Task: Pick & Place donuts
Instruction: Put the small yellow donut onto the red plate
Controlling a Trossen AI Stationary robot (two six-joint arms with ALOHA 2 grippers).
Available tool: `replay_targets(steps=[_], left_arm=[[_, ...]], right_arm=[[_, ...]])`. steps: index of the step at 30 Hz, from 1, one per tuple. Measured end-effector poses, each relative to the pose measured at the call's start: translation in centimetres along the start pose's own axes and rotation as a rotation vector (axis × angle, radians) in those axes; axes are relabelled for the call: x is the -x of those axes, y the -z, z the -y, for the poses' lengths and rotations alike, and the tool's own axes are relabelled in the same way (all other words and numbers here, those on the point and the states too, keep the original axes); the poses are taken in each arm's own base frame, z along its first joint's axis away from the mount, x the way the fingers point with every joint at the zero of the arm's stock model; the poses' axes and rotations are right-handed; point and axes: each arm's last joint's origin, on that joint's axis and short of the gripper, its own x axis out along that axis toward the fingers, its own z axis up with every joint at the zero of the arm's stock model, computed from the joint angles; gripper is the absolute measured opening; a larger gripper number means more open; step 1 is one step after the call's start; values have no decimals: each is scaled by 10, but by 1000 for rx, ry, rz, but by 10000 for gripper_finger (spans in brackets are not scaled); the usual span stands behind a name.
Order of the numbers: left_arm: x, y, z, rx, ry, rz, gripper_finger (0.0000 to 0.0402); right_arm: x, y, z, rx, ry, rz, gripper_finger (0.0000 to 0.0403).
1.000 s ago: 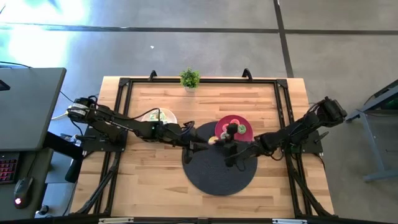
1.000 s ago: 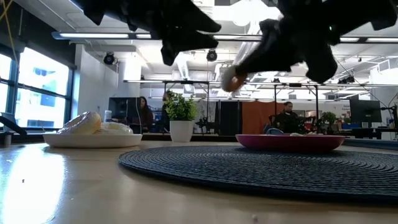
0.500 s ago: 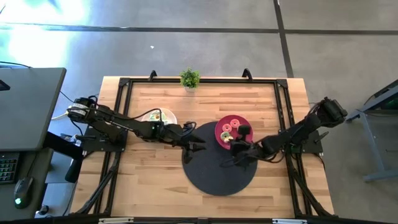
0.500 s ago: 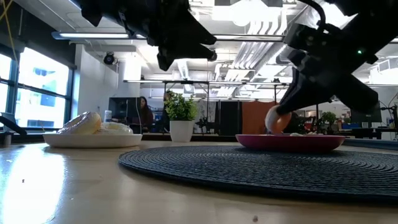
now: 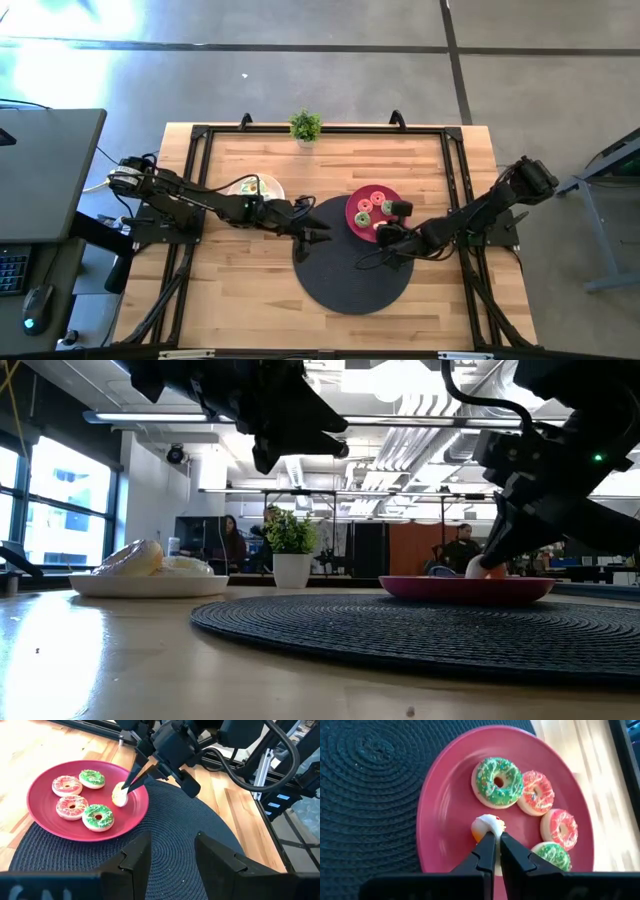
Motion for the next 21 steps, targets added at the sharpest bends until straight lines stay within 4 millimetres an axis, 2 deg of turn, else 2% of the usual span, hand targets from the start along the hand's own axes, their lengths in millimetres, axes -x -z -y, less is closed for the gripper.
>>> replay_targets(steps=[4,7,15,21], left_arm=[[0,0,0,0,1,1,145],[0,0,0,0,1,1,145],[0,0,1,8,40,-13,145],[5,-3,4,16,114,-30,145]], right_arm=[[-1,-1,2,27,35,14,15],[-1,-1,3,24,44,13,33],[-2,-2,3,19,35,14,124],[-1,-8,-2,-20,-71,38,181]])
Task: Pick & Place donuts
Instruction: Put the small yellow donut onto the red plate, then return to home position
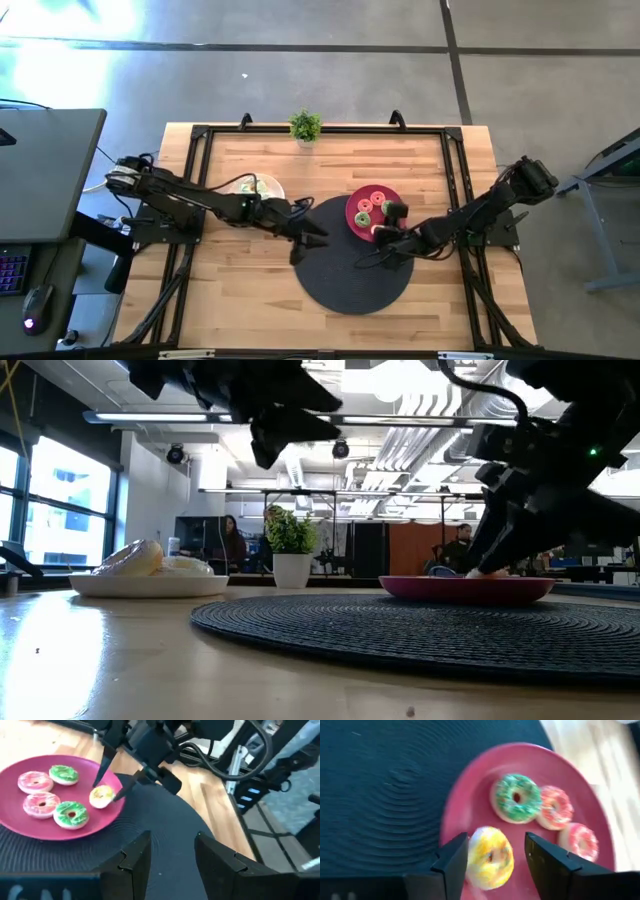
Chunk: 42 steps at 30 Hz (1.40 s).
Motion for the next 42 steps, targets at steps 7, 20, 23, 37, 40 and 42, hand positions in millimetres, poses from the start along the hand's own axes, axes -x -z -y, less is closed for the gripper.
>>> replay_targets(steps=[7,20,23,37,40,42], left_arm=[[38,-15,7,19,9,-28,145],[162,-21,13,60,14,-174,145],[197,-21,12,37,-16,-111,145],[278,55,-22,-104,-160,297,145],[267,77,-30,-137,-151,344,145],[254,83,-33,-147,-156,340,145]], right_arm=[[16,-30,-3,1,-142,-1,196],[110,-126,34,66,-212,23,197],[131,-133,47,63,-194,30,197],[141,-31,75,-155,-199,427,197],[132,-5,79,-229,-288,573,197],[128,11,81,-266,-332,667,197]])
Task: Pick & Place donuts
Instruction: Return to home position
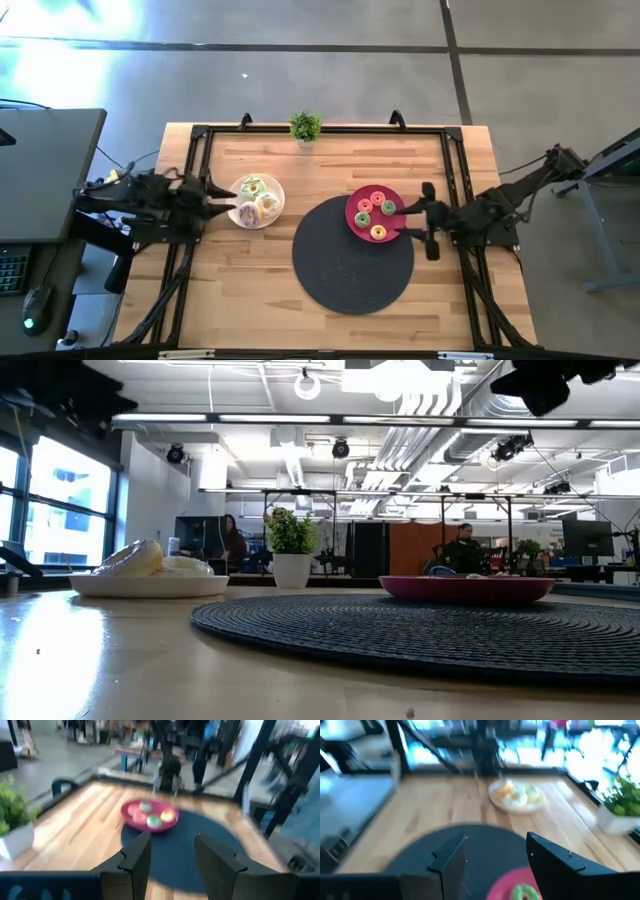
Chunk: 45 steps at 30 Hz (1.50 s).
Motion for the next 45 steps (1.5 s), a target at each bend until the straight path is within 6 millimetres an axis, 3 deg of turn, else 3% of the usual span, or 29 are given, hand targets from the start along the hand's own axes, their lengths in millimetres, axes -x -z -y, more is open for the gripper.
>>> replay_targets(steps=[6,9,19,33,45], left_arm=[[-17,18,1,-58,-13,-32,145],[-20,15,2,-58,0,42,145],[-30,32,3,-52,70,76,145],[-44,66,1,-45,88,101,145],[-45,67,1,-49,86,113,145]], right_arm=[[20,31,17,-51,-67,225,197],[28,42,23,-73,-78,298,197],[34,71,32,-76,-87,414,197],[29,83,33,-16,-9,418,197],[22,95,32,-32,-2,411,197]])
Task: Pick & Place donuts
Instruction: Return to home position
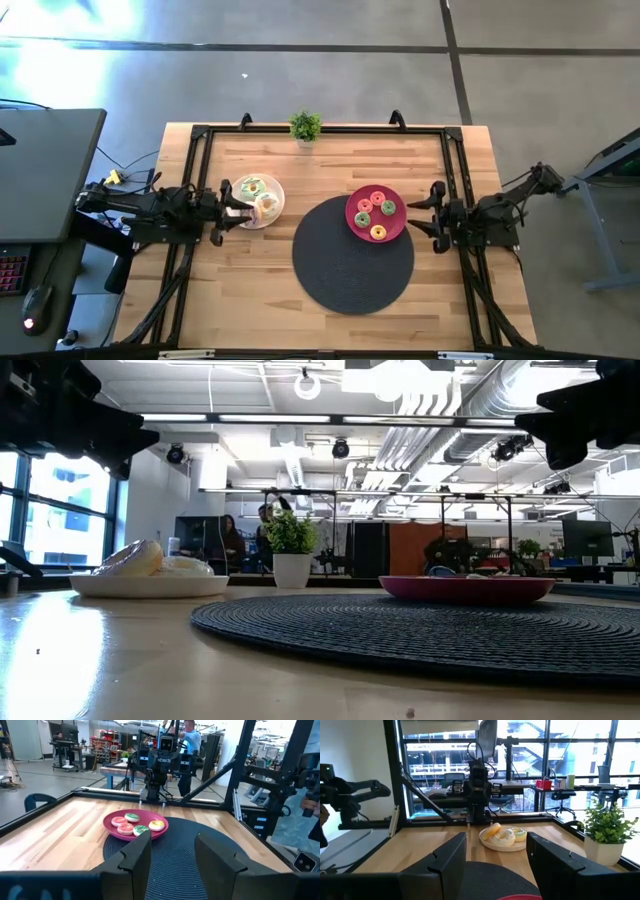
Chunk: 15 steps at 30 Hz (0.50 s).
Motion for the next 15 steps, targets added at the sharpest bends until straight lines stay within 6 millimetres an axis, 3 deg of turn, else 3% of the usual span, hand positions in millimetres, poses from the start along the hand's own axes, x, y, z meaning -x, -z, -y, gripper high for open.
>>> replay_targets(steps=[15], left_arm=[[0,2,0,-23,-1,-18,145]], right_arm=[[-2,0,4,33,41,2,197]])
